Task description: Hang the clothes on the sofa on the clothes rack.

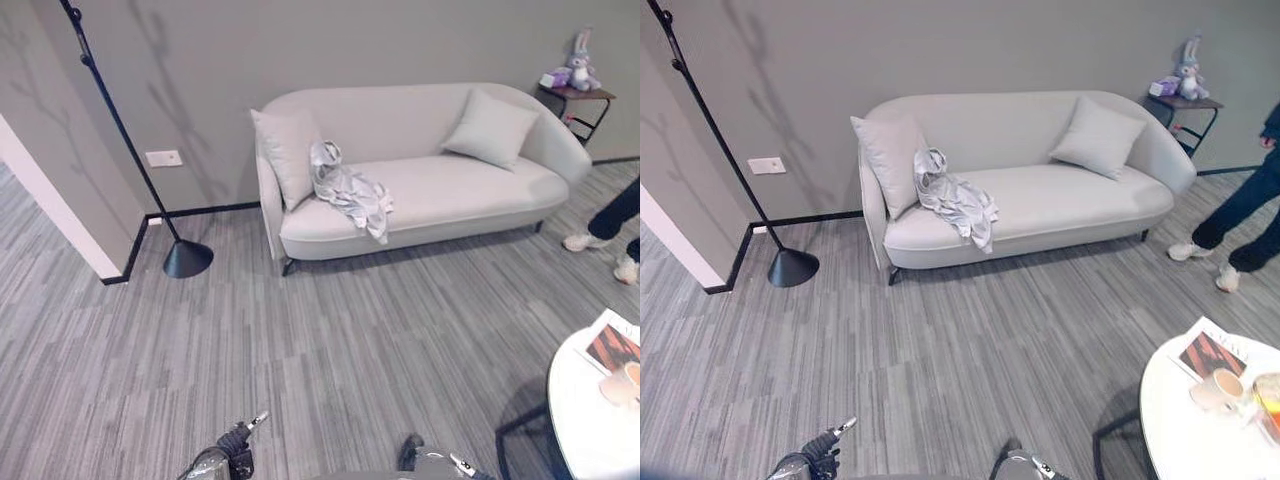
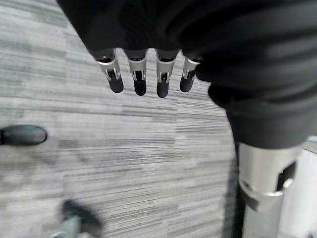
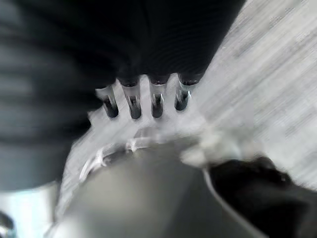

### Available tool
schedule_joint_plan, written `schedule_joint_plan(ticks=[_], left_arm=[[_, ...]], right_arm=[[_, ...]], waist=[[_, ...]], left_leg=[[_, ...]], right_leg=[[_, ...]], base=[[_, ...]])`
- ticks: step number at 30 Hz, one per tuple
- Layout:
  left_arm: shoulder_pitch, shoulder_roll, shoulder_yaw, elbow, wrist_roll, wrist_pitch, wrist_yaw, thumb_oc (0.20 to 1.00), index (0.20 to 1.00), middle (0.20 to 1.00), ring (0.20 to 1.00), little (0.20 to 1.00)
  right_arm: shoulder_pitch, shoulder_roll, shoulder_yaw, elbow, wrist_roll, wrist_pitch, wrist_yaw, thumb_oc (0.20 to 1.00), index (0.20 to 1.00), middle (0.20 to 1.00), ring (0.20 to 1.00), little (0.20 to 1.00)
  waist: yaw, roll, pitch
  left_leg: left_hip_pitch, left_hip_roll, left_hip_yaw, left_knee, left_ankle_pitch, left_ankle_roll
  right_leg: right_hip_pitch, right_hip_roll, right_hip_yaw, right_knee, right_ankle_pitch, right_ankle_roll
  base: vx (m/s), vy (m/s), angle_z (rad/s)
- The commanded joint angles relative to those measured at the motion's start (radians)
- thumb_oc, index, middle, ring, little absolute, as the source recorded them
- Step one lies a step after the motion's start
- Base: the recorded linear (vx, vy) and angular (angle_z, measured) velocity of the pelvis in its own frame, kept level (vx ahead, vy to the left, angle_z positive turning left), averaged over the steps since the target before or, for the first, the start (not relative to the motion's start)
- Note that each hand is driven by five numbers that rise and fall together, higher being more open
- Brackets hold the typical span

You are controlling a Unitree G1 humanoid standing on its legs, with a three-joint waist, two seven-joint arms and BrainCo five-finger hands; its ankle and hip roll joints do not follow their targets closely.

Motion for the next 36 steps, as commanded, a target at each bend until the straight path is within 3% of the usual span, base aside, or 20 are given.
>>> schedule_joint_plan(ticks=[1, 5, 8, 10, 11, 12, 13, 14, 15, 16, 19, 20, 21, 23, 26, 27, 28, 29, 31, 36], left_arm=[[-0.004, -0.018, 0.042, 0.082, 0.032, -0.015, -0.013, 1.0, 1.0, 1.0, 1.0, 1.0], [0.041, -0.028, 0.075, 0.141, 0.076, 0.002, -0.041, 1.0, 1.0, 1.0, 1.0, 1.0], [0.055, -0.023, 0.082, 0.149, 0.088, 0.003, -0.033, 1.0, 1.0, 1.0, 1.0, 1.0], [0.06, -0.026, 0.08, 0.138, 0.082, -0.003, -0.019, 1.0, 1.0, 1.0, 1.0, 1.0], [0.06, -0.026, 0.08, 0.138, 0.082, -0.003, -0.019, 1.0, 1.0, 1.0, 1.0, 1.0], [0.058, -0.026, 0.081, 0.125, 0.057, -0.006, -0.009, 1.0, 1.0, 1.0, 1.0, 1.0], [0.055, -0.025, 0.082, 0.12, 0.04, -0.005, -0.003, 1.0, 1.0, 1.0, 1.0, 1.0], [0.055, -0.025, 0.082, 0.12, 0.04, -0.005, -0.003, 1.0, 1.0, 1.0, 1.0, 1.0], [0.045, -0.028, 0.075, 0.095, 0.019, -0.004, 0.003, 1.0, 1.0, 1.0, 1.0, 1.0], [0.045, -0.028, 0.075, 0.095, 0.019, -0.004, 0.003, 1.0, 1.0, 1.0, 1.0, 1.0], [0.036, -0.025, 0.063, 0.061, 0.01, 0.002, 0.013, 1.0, 1.0, 1.0, 1.0, 1.0], [0.033, -0.026, 0.051, 0.052, 0.016, 0.0, 0.016, 1.0, 1.0, 1.0, 1.0, 1.0], [0.03, -0.029, 0.041, 0.043, 0.018, -0.002, 0.013, 1.0, 1.0, 1.0, 1.0, 1.0], [0.029, -0.03, 0.037, 0.024, 0.002, -0.01, 0.008, 1.0, 1.0, 1.0, 1.0, 1.0], [0.043, -0.026, 0.048, 0.057, 0.016, -0.009, 0.011, 1.0, 1.0, 1.0, 1.0, 1.0], [0.043, -0.026, 0.048, 0.058, 0.017, -0.009, 0.011, 1.0, 1.0, 1.0, 1.0, 1.0], [0.06, -0.025, 0.056, 0.09, 0.054, -0.002, 0.003, 1.0, 1.0, 1.0, 1.0, 1.0], [0.06, -0.025, 0.056, 0.09, 0.054, -0.002, 0.003, 1.0, 1.0, 1.0, 1.0, 1.0], [0.09, -0.024, 0.081, 0.121, 0.072, 0.004, -0.006, 1.0, 1.0, 1.0, 1.0, 1.0], [0.132, -0.015, 0.111, 0.13, 0.086, 0.004, -0.004, 1.0, 1.0, 1.0, 1.0, 1.0]], right_arm=[[-0.026, 0.039, -0.017, 0.076, -0.006, 0.01, 0.003, 1.0, 1.0, 1.0, 1.0, 1.0], [-0.002, 0.049, -0.066, 0.12, 0.01, 0.027, 0.024, 1.0, 1.0, 1.0, 1.0, 1.0], [0.002, 0.036, -0.065, 0.134, -0.009, 0.028, 0.026, 1.0, 1.0, 1.0, 1.0, 1.0], [-0.007, 0.019, -0.037, 0.134, -0.031, 0.019, 0.018, 1.0, 1.0, 1.0, 1.0, 1.0], [-0.007, 0.02, -0.037, 0.134, -0.031, 0.019, 0.018, 1.0, 1.0, 1.0, 1.0, 1.0], [-0.021, 0.01, -0.014, 0.114, -0.042, 0.008, 0.011, 1.0, 1.0, 1.0, 1.0, 1.0], [-0.026, 0.006, -0.004, 0.108, -0.041, 0.002, 0.006, 1.0, 1.0, 1.0, 1.0, 1.0], [-0.027, 0.006, -0.004, 0.108, -0.041, 0.002, 0.006, 1.0, 1.0, 1.0, 1.0, 1.0], [-0.035, -0.001, 0.024, 0.082, -0.061, -0.01, -0.004, 1.0, 1.0, 1.0, 1.0, 1.0], [-0.036, 0.0, 0.024, 0.082, -0.061, -0.01, -0.004, 1.0, 1.0, 1.0, 1.0, 1.0], [-0.046, -0.015, 0.048, 0.082, -0.086, -0.013, -0.024, 1.0, 1.0, 1.0, 1.0, 1.0], [-0.052, -0.023, 0.054, 0.085, -0.097, -0.009, -0.028, 1.0, 1.0, 1.0, 1.0, 1.0], [-0.056, -0.032, 0.063, 0.092, -0.108, -0.006, -0.03, 1.0, 1.0, 1.0, 1.0, 1.0], [-0.064, -0.038, 0.069, 0.092, -0.123, -0.003, -0.031, 1.0, 1.0, 1.0, 1.0, 1.0], [-0.068, -0.032, 0.086, 0.082, -0.129, -0.012, -0.026, 1.0, 1.0, 1.0, 1.0, 1.0], [-0.068, -0.032, 0.086, 0.082, -0.129, -0.012, -0.026, 1.0, 1.0, 1.0, 1.0, 1.0], [-0.074, -0.025, 0.099, 0.078, -0.136, -0.018, -0.027, 1.0, 1.0, 1.0, 1.0, 1.0], [-0.074, -0.025, 0.099, 0.078, -0.136, -0.018, -0.027, 1.0, 1.0, 1.0, 1.0, 1.0], [-0.095, 0.003, 0.11, 0.051, -0.132, -0.025, -0.033, 1.0, 1.0, 1.0, 1.0, 1.0], [-0.115, 0.025, 0.142, -0.004, -0.151, -0.034, -0.025, 1.0, 1.0, 1.0, 1.0, 1.0]], waist=[[0.008, -0.007, 0.029], [-0.012, -0.02, 0.007], [-0.012, -0.017, -0.013], [-0.008, 0.026, -0.019], [-0.011, 0.024, -0.022], [-0.002, 0.032, -0.027], [0.006, 0.031, -0.026], [0.003, 0.029, -0.029], [0.016, 0.015, -0.024], [0.012, 0.012, -0.026], [0.04, -0.024, -0.001], [0.053, -0.04, 0.009], [0.069, -0.044, 0.018], [0.102, -0.062, 0.031], [0.138, -0.054, 0.03], [0.139, -0.055, 0.031], [0.16, -0.032, 0.023], [0.16, -0.033, 0.026], [0.21, -0.006, 0.022], [0.264, -0.024, -0.007]], left_leg=[[-0.061, 0.07, -0.063, -0.002, 0.023, -0.024], [0.03, 0.082, -0.133, -0.002, -0.04, -0.049], [0.063, 0.128, -0.173, -0.002, -0.042, -0.071], [0.057, 0.229, -0.195, 0.034, 0.095, -0.117], [0.053, 0.227, -0.198, 0.034, 0.098, -0.117], [0.004, 0.268, -0.226, 0.119, 0.195, -0.133], [-0.022, 0.284, -0.236, 0.183, 0.247, -0.144], [-0.027, 0.281, -0.24, 0.183, 0.25, -0.143], [-0.069, 0.32, -0.239, 0.323, 0.331, -0.147], [-0.074, 0.317, -0.242, 0.322, 0.333, -0.146], [-0.187, 0.381, -0.228, 0.585, 0.435, -0.114], [-0.227, 0.384, -0.203, 0.654, 0.405, -0.093], [-0.271, 0.369, -0.199, 0.679, 0.33, -0.091], [-0.4, 0.282, -0.178, 0.679, 0.265, -0.065], [-0.476, 0.161, -0.14, 0.392, 0.204, -0.047], [-0.472, 0.16, -0.138, 0.388, 0.205, -0.047], [-0.497, 0.087, -0.139, 0.214, 0.267, -0.044], [-0.492, 0.085, -0.138, 0.209, 0.269, -0.044], [-0.571, 0.044, -0.112, 0.053, 0.361, -0.065], [-0.544, 0.053, -0.089, 0.065, 0.379, -0.028]], right_leg=[[0.197, -0.045, 0.058, -0.24, 0.206, 0.116], [0.142, -0.074, 0.145, -0.251, 0.242, 0.144], [0.188, -0.066, 0.13, -0.251, 0.274, 0.138], [0.196, -0.003, 0.102, -0.211, 0.227, 0.095], [0.193, -0.006, 0.101, -0.211, 0.227, 0.095], [0.214, 0.022, 0.072, -0.2, 0.189, 0.067], [0.237, 0.044, 0.064, -0.204, 0.169, 0.047], [0.235, 0.04, 0.061, -0.205, 0.17, 0.047], [0.289, 0.08, 0.048, -0.206, 0.113, 0.003], [0.286, 0.076, 0.046, -0.206, 0.114, 0.003], [0.387, 0.13, 0.034, -0.239, 0.057, -0.06], [0.409, 0.135, 0.042, -0.245, 0.045, -0.072], [0.436, 0.148, 0.063, -0.25, 0.02, -0.067], [0.458, 0.138, 0.088, -0.251, 0.008, -0.068], [0.49, 0.151, 0.113, -0.251, -0.027, -0.048], [0.492, 0.15, 0.113, -0.251, -0.028, -0.048], [0.529, 0.194, 0.138, -0.251, -0.054, -0.052], [0.531, 0.193, 0.139, -0.251, -0.055, -0.051], [0.613, 0.264, 0.192, -0.251, -0.112, -0.076], [0.678, 0.282, 0.24, -0.2, -0.173, -0.077]], base=[[0.32, -0.078, 0.4], [0.51, -0.153, 0.23], [0.51, -0.271, 0.28], [0.4, -0.304, 0.2], [0.3, -0.278, 0.08], [0.32, -0.308, 0.15], [0.32, -0.308, 0.21], [0.41, -0.396, 0.15], [0.28, -0.274, 0.01], [0.39, -0.393, -0.03], [0.3, -0.383, 0.03], [0.34, -0.361, 0.01], [0.28, -0.252, -0.03], [0.23, -0.123, -0.4], [0.3, -0.023, -0.43], [0.33, -0.001, -0.26], [0.23, -0.005, -0.32], [0.5, -0.039, -0.27], [0.61, -0.069, -0.31], [0.44, -0.018, -0.76]])
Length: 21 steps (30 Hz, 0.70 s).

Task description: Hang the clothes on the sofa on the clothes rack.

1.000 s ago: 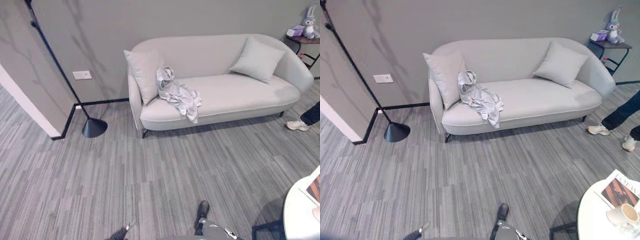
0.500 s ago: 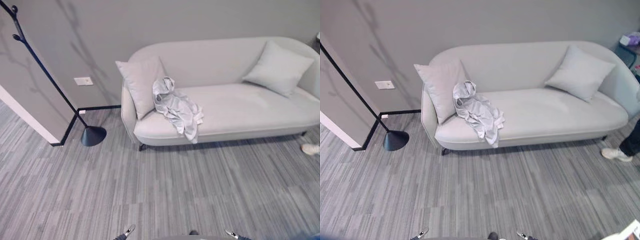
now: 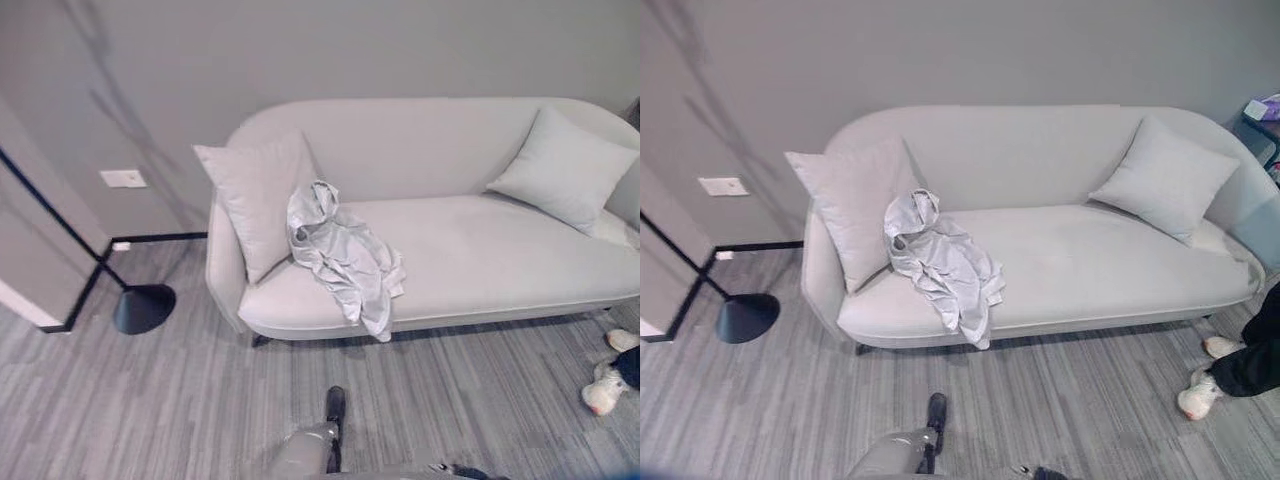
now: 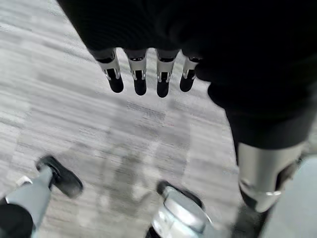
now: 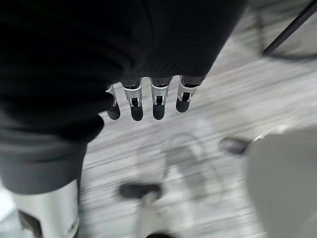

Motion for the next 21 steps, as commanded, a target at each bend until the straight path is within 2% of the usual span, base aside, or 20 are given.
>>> schedule_joint_plan(ticks=[1, 2, 3, 4, 6, 7, 8, 9, 10, 11, 12, 13, 14, 15, 16, 18, 21], left_arm=[[-0.015, -0.024, -0.025, 0.008, 0.058, -0.015, 0.0, 1.0, 1.0, 1.0, 1.0, 1.0], [-0.007, -0.018, -0.012, 0.005, 0.051, -0.017, 0.011, 1.0, 1.0, 1.0, 1.0, 1.0], [-0.007, -0.019, -0.012, 0.005, 0.051, -0.017, 0.011, 1.0, 1.0, 1.0, 1.0, 1.0], [-0.014, -0.012, -0.013, -0.023, 0.039, -0.019, 0.021, 1.0, 1.0, 1.0, 1.0, 1.0], [-0.041, -0.007, -0.018, -0.07, 0.008, -0.026, 0.047, 1.0, 1.0, 1.0, 1.0, 1.0], [-0.058, -0.003, -0.035, -0.102, -0.012, -0.028, 0.064, 1.0, 1.0, 1.0, 1.0, 1.0], [-0.069, -0.001, -0.061, -0.14, -0.018, -0.028, 0.079, 1.0, 1.0, 1.0, 1.0, 1.0], [-0.087, -0.003, -0.096, -0.209, -0.017, -0.037, 0.095, 1.0, 1.0, 1.0, 1.0, 1.0], [-0.087, -0.003, -0.096, -0.209, -0.017, -0.036, 0.095, 1.0, 1.0, 1.0, 1.0, 1.0], [-0.102, -0.002, -0.115, -0.24, -0.016, -0.043, 0.105, 1.0, 1.0, 1.0, 1.0, 1.0], [-0.106, 0.003, -0.14, -0.284, -0.013, -0.05, 0.112, 1.0, 1.0, 1.0, 1.0, 1.0], [-0.121, 0.003, -0.172, -0.297, 0.015, -0.05, 0.106, 1.0, 1.0, 1.0, 1.0, 1.0], [-0.115, 0.001, -0.153, -0.299, 0.004, -0.051, 0.105, 1.0, 1.0, 1.0, 1.0, 1.0], [-0.116, -0.001, -0.136, -0.288, -0.004, -0.067, 0.122, 1.0, 1.0, 1.0, 1.0, 1.0], [-0.106, -0.007, -0.138, -0.287, 0.005, -0.069, 0.122, 1.0, 1.0, 1.0, 1.0, 1.0], [-0.063, -0.027, -0.117, -0.269, 0.008, -0.075, 0.118, 1.0, 1.0, 1.0, 1.0, 1.0], [-0.035, -0.039, -0.115, -0.229, 0.034, -0.076, 0.114, 1.0, 1.0, 1.0, 1.0, 1.0]], right_arm=[[0.002, -0.044, -0.006, -0.062, -0.032, -0.03, -0.005, 1.0, 1.0, 1.0, 1.0, 1.0], [-0.012, -0.042, 0.022, -0.111, -0.079, -0.043, -0.017, 1.0, 1.0, 1.0, 1.0, 1.0], [-0.011, -0.042, 0.022, -0.111, -0.08, -0.043, -0.017, 1.0, 1.0, 1.0, 1.0, 1.0], [-0.044, -0.053, 0.04, -0.141, -0.155, -0.047, -0.051, 1.0, 1.0, 1.0, 1.0, 1.0], [-0.087, -0.064, 0.052, -0.178, -0.223, -0.046, -0.095, 1.0, 1.0, 1.0, 1.0, 1.0], [-0.109, -0.072, 0.06, -0.194, -0.261, -0.039, -0.124, 1.0, 1.0, 1.0, 1.0, 1.0], [-0.122, -0.079, 0.065, -0.219, -0.304, -0.027, -0.143, 1.0, 1.0, 1.0, 1.0, 1.0], [-0.136, -0.097, 0.067, -0.264, -0.372, -0.021, -0.207, 1.0, 1.0, 1.0, 1.0, 1.0], [-0.136, -0.098, 0.067, -0.264, -0.372, -0.021, -0.207, 1.0, 1.0, 1.0, 1.0, 1.0], [-0.142, -0.11, 0.072, -0.295, -0.396, -0.02, -0.228, 1.0, 1.0, 1.0, 1.0, 1.0], [-0.134, -0.128, 0.068, -0.326, -0.418, -0.019, -0.239, 1.0, 1.0, 1.0, 1.0, 1.0], [-0.129, -0.146, 0.075, -0.317, -0.449, -0.006, -0.239, 1.0, 1.0, 1.0, 1.0, 1.0], [-0.116, -0.154, 0.055, -0.331, -0.46, -0.006, -0.268, 1.0, 1.0, 1.0, 1.0, 1.0], [-0.095, -0.161, 0.059, -0.345, -0.496, -0.01, -0.29, 1.0, 1.0, 1.0, 1.0, 1.0], [-0.084, -0.161, 0.069, -0.339, -0.533, -0.001, -0.289, 1.0, 1.0, 1.0, 1.0, 1.0], [-0.056, -0.179, 0.096, -0.342, -0.648, -0.001, -0.326, 1.0, 1.0, 1.0, 1.0, 1.0], [-0.061, -0.178, 0.111, -0.286, -0.698, -0.005, -0.361, 1.0, 1.0, 1.0, 1.0, 1.0]], waist=[[0.055, 0.043, -0.058], [0.066, 0.01, -0.089], [0.068, 0.012, -0.091], [0.072, -0.001, -0.092], [0.058, 0.01, -0.076], [0.043, 0.024, -0.066], [0.025, 0.047, -0.056], [-0.005, 0.073, -0.04], [-0.007, 0.075, -0.042], [-0.02, 0.083, -0.034], [-0.025, 0.082, -0.024], [-0.031, 0.072, -0.012], [-0.037, 0.062, -0.011], [-0.033, 0.05, -0.021], [-0.025, 0.043, -0.031], [-0.01, 0.04, -0.054], [0.004, 0.042, -0.05]], left_leg=[[0.054, 0.054, 0.026, -0.146, 0.119, 0.01], [0.107, 0.032, 0.042, -0.154, 0.082, 0.035], [0.104, 0.036, 0.043, -0.153, 0.082, 0.034], [0.147, 0.018, 0.064, -0.155, 0.042, 0.061], [0.19, 0.011, 0.07, -0.156, 0.007, 0.086], [0.217, 0.011, 0.058, -0.163, 0.0, 0.094], [0.257, 0.023, 0.045, -0.188, -0.004, 0.102], [0.313, 0.031, 0.005, -0.214, -0.025, 0.098], [0.311, 0.034, 0.002, -0.214, -0.024, 0.097], [0.318, 0.041, -0.024, -0.214, -0.035, 0.085], [0.317, 0.04, -0.061, -0.214, -0.036, 0.072], [0.307, 0.032, -0.089, -0.201, -0.038, 0.063], [0.31, 0.02, -0.121, -0.201, -0.037, 0.059], [0.304, 0.015, -0.121, -0.211, -0.04, 0.056], [0.299, 0.01, -0.124, -0.213, -0.042, 0.054], [0.276, 0.009, -0.166, -0.214, -0.039, 0.039], [0.253, 0.016, -0.194, -0.214, -0.035, 0.029]], right_leg=[[-0.08, 0.101, 0.017, 0.01, 0.121, -0.002], [-0.082, 0.068, 0.006, 0.102, 0.166, 0.049], [-0.085, 0.07, 0.009, 0.101, 0.169, 0.049], [-0.131, 0.036, -0.019, 0.25, 0.246, 0.108], [-0.223, -0.013, -0.049, 0.449, 0.387, 0.195], [-0.268, -0.029, -0.066, 0.541, 0.438, 0.21], [-0.339, -0.044, -0.079, 0.653, 0.441, 0.195], [-0.401, -0.128, -0.136, 0.666, 0.371, 0.168], [-0.399, -0.125, -0.14, 0.661, 0.373, 0.166], [-0.412, -0.153, -0.167, 0.584, 0.316, 0.136], [-0.397, -0.163, -0.18, 0.456, 0.28, 0.11], [-0.38, -0.142, -0.131, 0.33, 0.259, 0.1], [-0.361, -0.113, -0.059, 0.226, 0.241, 0.106], [-0.333, -0.097, -0.038, 0.13, 0.245, 0.11], [-0.322, -0.096, -0.051, 0.09, 0.247, 0.113], [-0.299, -0.081, -0.077, 0.02, 0.271, 0.116], [-0.291, -0.072, -0.09, -0.018, 0.287, 0.114]], base=[[0.7, 0.098, -0.47], [0.55, 0.091, -0.58], [0.63, 0.137, -0.26], [0.31, 0.109, -0.14], [0.3, 0.134, -0.24], [0.18, 0.127, -0.19], [0.22, 0.115, 0.07], [0.15, 0.074, 0.49], [0.13, -0.014, 0.6], [0.06, -0.092, 1.12], [0.11, -0.147, 1.42], [0.1, -0.164, 1.66], [0.08, -0.148, 1.2], [0.06, -0.112, 1.13], [0.08, -0.09, 0.95], [0.08, -0.117, 0.73], [-0.01, -0.057, 0.66]])
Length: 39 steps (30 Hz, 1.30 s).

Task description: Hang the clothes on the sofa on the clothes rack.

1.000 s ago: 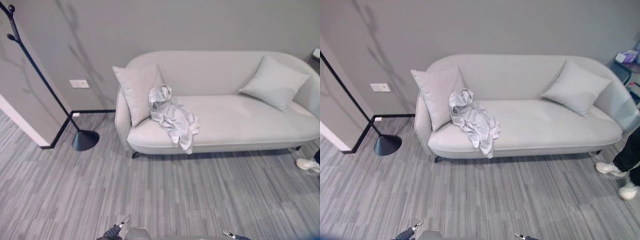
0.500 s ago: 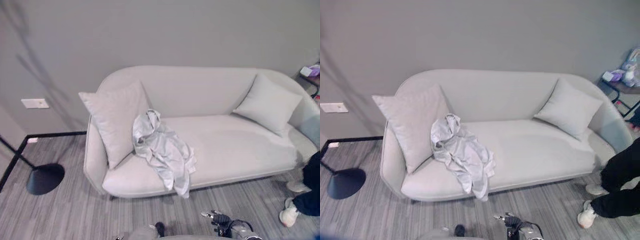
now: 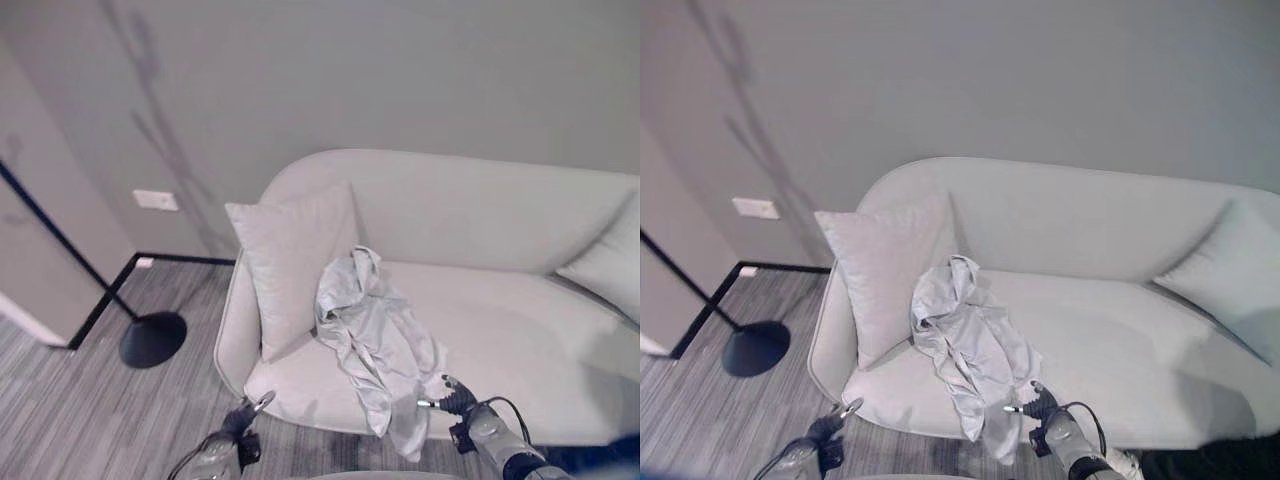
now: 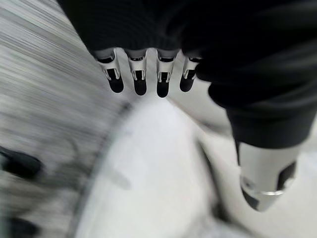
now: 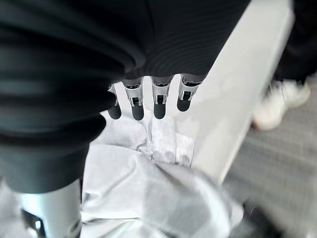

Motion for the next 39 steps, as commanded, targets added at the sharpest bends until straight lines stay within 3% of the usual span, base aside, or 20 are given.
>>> schedule_joint_plan(ticks=[1, 3, 5, 7, 8, 11, 12, 13, 14, 15, 16, 18, 24, 28, 33, 34, 35, 37, 38, 39], left_arm=[[-0.042, -0.044, -0.001, 0.091, 0.044, -0.024, -0.001, 1.0, 1.0, 1.0, 1.0, 1.0], [-0.023, -0.049, 0.012, 0.193, 0.055, -0.012, 0.013, 1.0, 1.0, 1.0, 1.0, 1.0], [-0.028, -0.051, 0.001, 0.194, 0.055, -0.016, 0.025, 1.0, 1.0, 1.0, 1.0, 1.0], [-0.05, -0.053, -0.065, 0.151, 0.034, -0.038, 0.058, 1.0, 1.0, 1.0, 1.0, 1.0], [-0.05, -0.053, -0.065, 0.151, 0.034, -0.038, 0.058, 1.0, 1.0, 1.0, 1.0, 1.0], [-0.073, -0.054, -0.151, 0.1, 0.008, -0.048, 0.068, 1.0, 1.0, 1.0, 1.0, 1.0], [-0.078, -0.053, -0.193, 0.07, 0.01, -0.048, 0.07, 1.0, 1.0, 1.0, 1.0, 1.0], [-0.079, -0.054, -0.193, 0.069, 0.01, -0.048, 0.071, 1.0, 1.0, 1.0, 1.0, 1.0], [-0.086, -0.047, -0.236, 0.034, 0.016, -0.05, 0.08, 1.0, 1.0, 1.0, 1.0, 1.0], [-0.086, -0.048, -0.237, 0.034, 0.015, -0.049, 0.08, 1.0, 1.0, 1.0, 1.0, 1.0], [-0.093, -0.041, -0.256, 0.016, 0.023, -0.051, 0.085, 1.0, 1.0, 1.0, 1.0, 1.0], [-0.096, -0.022, -0.298, -0.046, 0.031, -0.054, 0.088, 1.0, 1.0, 1.0, 1.0, 1.0], [-0.095, 0.004, -0.324, -0.12, 0.052, -0.053, 0.081, 1.0, 1.0, 1.0, 1.0, 1.0], [-0.071, -0.021, -0.324, -0.07, 0.066, -0.045, 0.101, 1.0, 1.0, 1.0, 1.0, 1.0], [-0.08, -0.026, -0.309, -0.017, 0.086, -0.049, 0.12, 1.0, 1.0, 1.0, 1.0, 1.0], [-0.09, -0.031, -0.3, 0.004, 0.097, -0.049, 0.122, 1.0, 1.0, 1.0, 1.0, 1.0], [-0.09, -0.031, -0.3, 0.005, 0.098, -0.049, 0.122, 1.0, 1.0, 1.0, 1.0, 1.0], [-0.102, -0.03, -0.271, 0.035, 0.115, -0.046, 0.122, 1.0, 1.0, 1.0, 1.0, 1.0], [-0.114, -0.039, -0.218, 0.092, 0.136, -0.037, 0.123, 1.0, 1.0, 1.0, 1.0, 1.0], [-0.119, -0.043, -0.207, 0.108, 0.142, -0.038, 0.127, 1.0, 1.0, 1.0, 1.0, 1.0]], right_arm=[[-0.061, -0.053, 0.003, 0.051, -0.094, -0.008, -0.081, 1.0, 1.0, 1.0, 1.0, 1.0], [-0.093, -0.005, 0.014, 0.217, -0.059, 0.007, -0.144, 1.0, 1.0, 1.0, 1.0, 1.0], [-0.112, 0.005, 0.015, 0.25, -0.051, 0.013, -0.178, 1.0, 1.0, 1.0, 1.0, 1.0], [-0.175, 0.015, 0.009, 0.318, -0.018, 0.021, -0.264, 1.0, 1.0, 1.0, 1.0, 1.0], [-0.176, 0.014, 0.008, 0.318, -0.018, 0.02, -0.264, 1.0, 1.0, 1.0, 1.0, 1.0], [-0.254, 0.007, -0.003, 0.387, 0.065, 0.033, -0.253, 1.0, 1.0, 1.0, 1.0, 1.0], [-0.285, 0.001, 0.008, 0.415, 0.086, 0.04, -0.245, 1.0, 1.0, 1.0, 1.0, 1.0], [-0.286, 0.0, 0.008, 0.416, 0.087, 0.04, -0.245, 1.0, 1.0, 1.0, 1.0, 1.0], [-0.325, -0.002, 0.015, 0.43, 0.104, 0.044, -0.25, 1.0, 1.0, 1.0, 1.0, 1.0], [-0.326, -0.003, 0.015, 0.43, 0.104, 0.043, -0.25, 1.0, 1.0, 1.0, 1.0, 1.0], [-0.351, -0.006, 0.019, 0.43, 0.113, 0.046, -0.254, 0.771, 0.771, 0.771, 0.771, 0.771], [-0.409, -0.01, 0.036, 0.43, 0.134, 0.044, -0.248, 0.2, 0.2, 0.2, 0.2, 0.2], [-0.461, -0.014, 0.073, 0.402, 0.135, 0.026, -0.223, 0.2, 0.2, 0.2, 0.2, 0.2], [-0.431, 0.046, 0.098, 0.373, 0.112, 0.012, -0.273, 0.2, 0.2, 0.2, 0.2, 0.2], [-0.395, 0.06, 0.105, 0.363, 0.113, 0.008, -0.276, 0.2, 0.2, 0.2, 0.2, 0.2], [-0.367, 0.064, 0.115, 0.351, 0.101, 0.003, -0.269, 0.736, 0.736, 0.736, 0.736, 0.736], [-0.366, 0.064, 0.115, 0.351, 0.101, 0.003, -0.269, 1.0, 1.0, 1.0, 1.0, 1.0], [-0.315, 0.075, 0.13, 0.307, 0.107, -0.015, -0.232, 1.0, 1.0, 1.0, 1.0, 1.0], [-0.23, 0.083, 0.148, 0.259, 0.065, -0.024, -0.211, 1.0, 1.0, 1.0, 1.0, 1.0], [-0.201, 0.087, 0.153, 0.257, 0.052, -0.023, -0.194, 1.0, 1.0, 1.0, 1.0, 1.0]], waist=[[0.046, 0.001, 0.014], [0.08, 0.006, 0.049], [0.086, 0.014, 0.072], [0.105, 0.051, 0.152], [0.102, 0.051, 0.15], [0.12, 0.102, 0.205], [0.127, 0.12, 0.218], [0.127, 0.12, 0.216], [0.134, 0.15, 0.235], [0.134, 0.149, 0.233], [0.137, 0.163, 0.247], [0.15, 0.194, 0.268], [0.166, 0.206, 0.293], [0.144, 0.174, 0.269], [0.108, 0.143, 0.253], [0.093, 0.122, 0.239], [0.093, 0.122, 0.241], [0.071, 0.084, 0.21], [0.048, 0.049, 0.162], [0.038, 0.041, 0.145]], left_leg=[[-0.16, 0.114, 0.068, -0.022, 0.087, -0.109], [-0.215, 0.119, 0.016, -0.021, 0.11, -0.131], [-0.246, 0.118, -0.005, -0.013, 0.12, -0.136], [-0.338, 0.106, -0.069, 0.009, 0.153, -0.152], [-0.343, 0.105, -0.071, 0.011, 0.155, -0.151], [-0.43, 0.092, -0.129, 0.022, 0.186, -0.168], [-0.451, 0.094, -0.145, 0.009, 0.182, -0.178], [-0.454, 0.094, -0.147, 0.009, 0.182, -0.179], [-0.49, 0.095, -0.16, 0.015, 0.191, -0.177], [-0.494, 0.095, -0.16, 0.016, 0.191, -0.177], [-0.516, 0.096, -0.162, 0.023, 0.195, -0.175], [-0.571, 0.097, -0.157, 0.041, 0.201, -0.17], [-0.632, 0.087, -0.135, 0.083, 0.195, -0.161], [-0.581, 0.096, -0.123, 0.052, 0.189, -0.153], [-0.524, 0.109, -0.1, 0.038, 0.172, -0.153], [-0.493, 0.118, -0.082, 0.03, 0.164, -0.155], [-0.491, 0.119, -0.081, 0.03, 0.164, -0.155], [-0.433, 0.134, -0.041, 0.001, 0.161, -0.164], [-0.392, 0.148, -0.004, -0.016, 0.179, -0.165], [-0.374, 0.15, 0.002, -0.022, 0.179, -0.169]], right_leg=[[0.14, -0.003, -0.027, -0.048, -0.026, 0.039], [0.128, 0.018, -0.072, -0.065, -0.043, 0.024], [0.108, 0.022, -0.092, -0.054, -0.049, 0.019], [0.033, 0.029, -0.142, -0.016, -0.063, 0.004], [0.03, 0.03, -0.144, -0.017, -0.061, 0.004], [-0.05, 0.031, -0.195, 0.019, -0.076, -0.007], [-0.085, 0.031, -0.199, 0.046, -0.113, -0.011], [-0.089, 0.03, -0.2, 0.048, -0.115, -0.012], [-0.145, 0.027, -0.207, 0.101, -0.135, -0.021], [-0.151, 0.026, -0.207, 0.106, -0.137, -0.021], [-0.187, 0.023, -0.208, 0.142, -0.148, -0.026], [-0.275, 0.008, -0.197, 0.227, -0.179, -0.039], [-0.343, -0.011, -0.181, 0.292, -0.2, -0.045], [-0.284, -0.001, -0.173, 0.243, -0.195, -0.045], [-0.237, 0.013, -0.156, 0.214, -0.193, -0.052], [-0.207, 0.021, -0.142, 0.186, -0.185, -0.051], [-0.204, 0.021, -0.142, 0.184, -0.184, -0.051], [-0.145, 0.036, -0.117, 0.112, -0.155, -0.039], [-0.088, 0.041, -0.117, 0.049, -0.107, -0.029], [-0.064, 0.039, -0.12, 0.037, -0.103, -0.025]], base=[[-0.07, -0.047, 0.29], [-0.14, -0.082, 0.49], [-0.23, -0.065, 0.7], [-0.32, -0.064, 0.31], [-0.16, -0.021, 0.55], [-0.16, -0.051, 0.69], [-0.08, -0.082, 0.26], [-0.07, -0.038, 0.41], [-0.06, 0.03, 0.48], [-0.1, 0.044, 0.3], [-0.1, 0.066, 0.11], [-0.09, 0.074, -0.08], [-0.02, 0.026, -0.04], [0.07, -0.017, -0.1], [0.05, -0.02, -0.06], [0.04, -0.016, -0.11], [0.06, -0.045, -0.38], [0.08, -0.038, -0.64], [0.11, -0.021, -0.69], [0.21, -0.049, -0.66]])
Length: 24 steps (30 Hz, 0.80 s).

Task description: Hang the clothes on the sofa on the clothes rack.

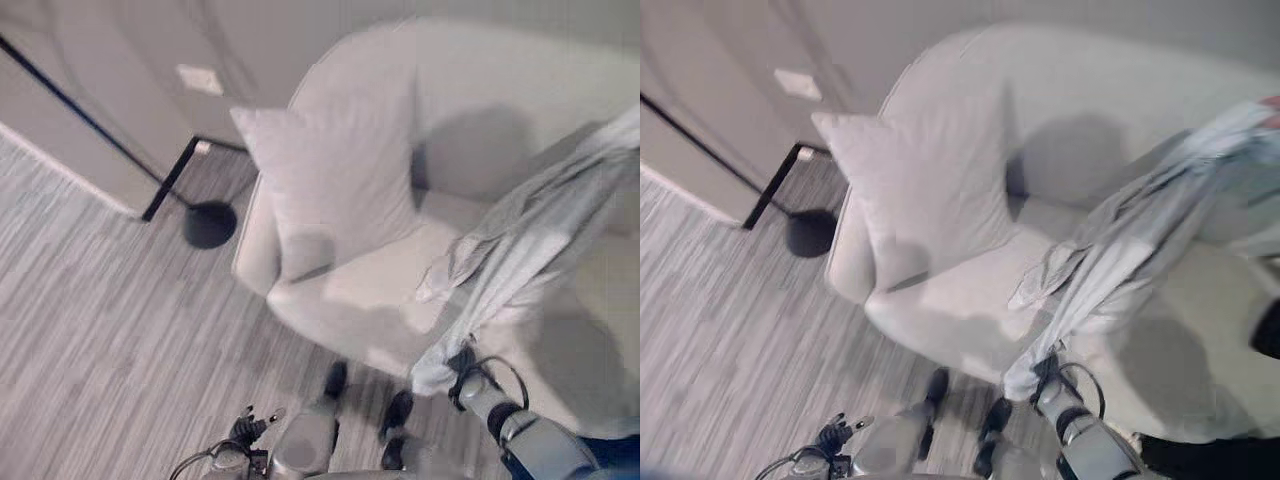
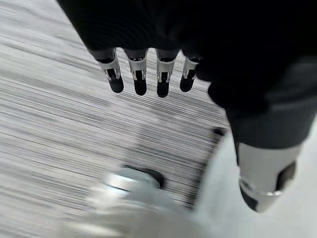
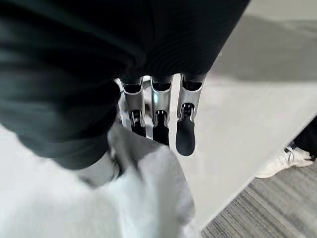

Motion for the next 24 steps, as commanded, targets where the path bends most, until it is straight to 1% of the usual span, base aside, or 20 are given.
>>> schedule_joint_plan(ticks=[1, 2, 3, 6, 8, 10, 11, 14, 19, 22, 23, 24], left_arm=[[0.009, -0.045, -0.012, 0.077, 0.047, 0.005, 0.003, 1.0, 1.0, 1.0, 1.0, 1.0], [0.009, -0.045, -0.012, 0.077, 0.047, 0.005, 0.003, 1.0, 1.0, 1.0, 1.0, 1.0], [0.0, -0.05, 0.008, 0.098, 0.053, 0.014, -0.009, 1.0, 1.0, 1.0, 1.0, 1.0], [-0.003, -0.047, 0.018, 0.114, 0.076, 0.024, -0.022, 1.0, 1.0, 1.0, 1.0, 1.0], [-0.003, -0.047, 0.017, 0.114, 0.076, 0.024, -0.022, 1.0, 1.0, 1.0, 1.0, 1.0], [0.002, -0.048, 0.017, 0.123, 0.098, 0.034, -0.042, 1.0, 1.0, 1.0, 1.0, 1.0], [0.008, -0.053, 0.015, 0.129, 0.116, 0.037, -0.052, 1.0, 1.0, 1.0, 1.0, 1.0], [0.019, -0.063, 0.021, 0.144, 0.131, 0.044, -0.073, 1.0, 1.0, 1.0, 1.0, 1.0], [0.025, -0.066, 0.039, 0.161, 0.134, 0.049, -0.083, 1.0, 1.0, 1.0, 1.0, 1.0], [0.024, -0.057, 0.048, 0.168, 0.14, 0.049, -0.075, 1.0, 1.0, 1.0, 1.0, 1.0], [0.023, -0.055, 0.047, 0.166, 0.141, 0.049, -0.072, 1.0, 1.0, 1.0, 1.0, 1.0], [0.022, -0.048, 0.045, 0.158, 0.142, 0.048, -0.066, 1.0, 1.0, 1.0, 1.0, 1.0]], right_arm=[[0.051, 0.036, 0.009, 0.045, -0.047, -0.003, 0.091, 1.0, 1.0, 1.0, 1.0, 1.0], [0.052, 0.036, 0.009, 0.044, -0.047, -0.003, 0.091, 1.0, 1.0, 1.0, 1.0, 1.0], [0.085, 0.04, 0.006, 0.052, -0.049, 0.0, 0.127, 1.0, 1.0, 1.0, 1.0, 1.0], [0.134, 0.05, -0.012, 0.064, -0.049, 0.006, 0.157, 1.0, 1.0, 1.0, 1.0, 1.0], [0.134, 0.049, -0.012, 0.064, -0.049, 0.006, 0.157, 1.0, 1.0, 1.0, 1.0, 1.0], [0.162, 0.055, -0.015, 0.07, -0.048, 0.009, 0.185, 1.0, 1.0, 1.0, 1.0, 1.0], [0.171, 0.052, -0.017, 0.064, -0.054, 0.011, 0.196, 1.0, 1.0, 1.0, 1.0, 1.0], [0.186, 0.05, -0.016, 0.048, -0.071, 0.012, 0.211, 1.0, 1.0, 1.0, 1.0, 1.0], [0.2, 0.063, -0.002, 0.054, -0.082, 0.014, 0.229, 1.0, 1.0, 1.0, 1.0, 1.0], [0.202, 0.063, -0.005, 0.054, -0.075, 0.017, 0.221, 1.0, 1.0, 1.0, 1.0, 1.0], [0.203, 0.061, -0.009, 0.055, -0.075, 0.018, 0.215, 1.0, 1.0, 1.0, 1.0, 1.0], [0.191, 0.056, -0.026, 0.063, -0.076, 0.023, 0.195, 1.0, 1.0, 1.0, 1.0, 1.0]], waist=[[0.008, 0.028, -0.027], [0.008, 0.029, -0.027], [0.0, 0.025, -0.057], [-0.008, 0.019, -0.1], [-0.01, 0.021, -0.103], [-0.015, 0.018, -0.139], [-0.018, 0.019, -0.155], [-0.027, 0.021, -0.178], [-0.031, 0.021, -0.176], [-0.028, 0.015, -0.161], [-0.029, 0.015, -0.159], [-0.031, 0.018, -0.144]], left_leg=[[-0.031, -0.016, -0.029, -0.097, 0.109, -0.04], [-0.03, -0.016, -0.029, -0.097, 0.109, -0.04], [0.004, -0.017, -0.029, -0.097, 0.098, -0.037], [0.048, -0.025, -0.031, -0.097, 0.082, -0.035], [0.044, -0.025, -0.034, -0.097, 0.084, -0.034], [0.075, -0.032, -0.036, -0.097, 0.07, -0.031], [0.093, -0.035, -0.033, -0.097, 0.062, -0.029], [0.13, -0.042, -0.024, -0.097, 0.042, -0.019], [0.152, -0.045, -0.016, -0.097, 0.029, -0.013], [0.143, -0.046, -0.013, -0.097, 0.026, -0.01], [0.142, -0.047, -0.013, -0.097, 0.024, -0.008], [0.146, -0.044, -0.001, -0.097, 0.015, 0.01]], right_leg=[[0.11, -0.039, -0.051, 0.046, -0.086, 0.046], [0.111, -0.039, -0.051, 0.046, -0.086, 0.046], [0.144, -0.042, -0.049, 0.043, -0.087, 0.049], [0.192, -0.044, -0.051, 0.034, -0.092, 0.051], [0.19, -0.043, -0.053, 0.031, -0.089, 0.052], [0.223, -0.046, -0.051, 0.021, -0.092, 0.054], [0.241, -0.049, -0.044, 0.013, -0.091, 0.057], [0.267, -0.053, -0.025, 0.002, -0.089, 0.056], [0.275, -0.057, -0.009, -0.012, -0.077, 0.059], [0.267, -0.058, -0.005, -0.008, -0.076, 0.06], [0.265, -0.059, -0.008, 0.003, -0.079, 0.06], [0.235, -0.061, -0.015, 0.097, -0.095, 0.059]], base=[[0.15, -0.056, -0.47], [0.18, -0.047, -0.31], [0.1, -0.012, -0.23], [0.1, -0.014, -0.03], [0.05, -0.002, 0.06], [0.09, 0.003, 0.02], [0.07, 0.027, 0.09], [0.07, 0.036, 0.01], [0.03, 0.014, -0.01], [0.06, 0.007, -0.01], [0.04, 0.012, 0.04], [0.01, 0.03, 0.06]])
